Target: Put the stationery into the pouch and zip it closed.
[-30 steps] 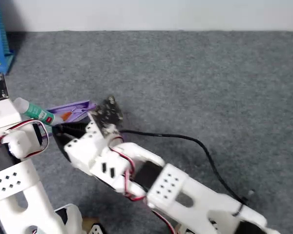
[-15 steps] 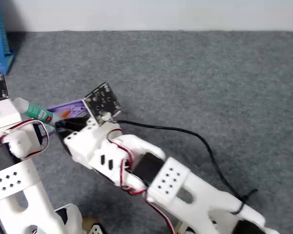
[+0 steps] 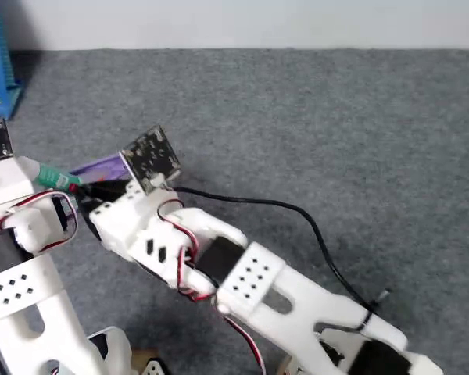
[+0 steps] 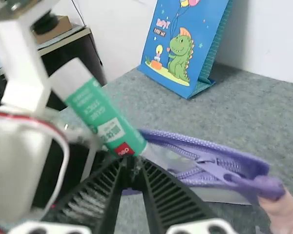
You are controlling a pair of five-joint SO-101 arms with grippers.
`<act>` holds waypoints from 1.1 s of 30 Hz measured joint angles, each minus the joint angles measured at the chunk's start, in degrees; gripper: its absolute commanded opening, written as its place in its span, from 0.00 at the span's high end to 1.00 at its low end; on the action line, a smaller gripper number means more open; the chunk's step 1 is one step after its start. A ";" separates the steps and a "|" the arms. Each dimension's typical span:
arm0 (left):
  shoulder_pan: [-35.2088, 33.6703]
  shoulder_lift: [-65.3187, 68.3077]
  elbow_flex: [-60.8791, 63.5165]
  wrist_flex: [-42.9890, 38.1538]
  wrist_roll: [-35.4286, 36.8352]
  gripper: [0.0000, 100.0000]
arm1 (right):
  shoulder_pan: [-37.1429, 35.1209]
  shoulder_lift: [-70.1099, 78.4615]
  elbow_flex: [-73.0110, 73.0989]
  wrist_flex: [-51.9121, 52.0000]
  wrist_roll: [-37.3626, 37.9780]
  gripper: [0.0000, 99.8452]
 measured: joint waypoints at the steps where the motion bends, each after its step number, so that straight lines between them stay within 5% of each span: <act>1: 0.00 0.00 0.35 -0.44 0.00 0.99 | 0.00 1.05 -1.85 1.67 0.00 0.99; 26: -0.18 0.79 1.41 -0.53 -0.44 0.99 | 7.65 -12.22 -8.00 44.75 0.00 0.99; 33: -0.18 0.79 1.41 -0.53 -0.44 0.99 | 14.33 -14.15 -1.49 45.63 9.49 0.99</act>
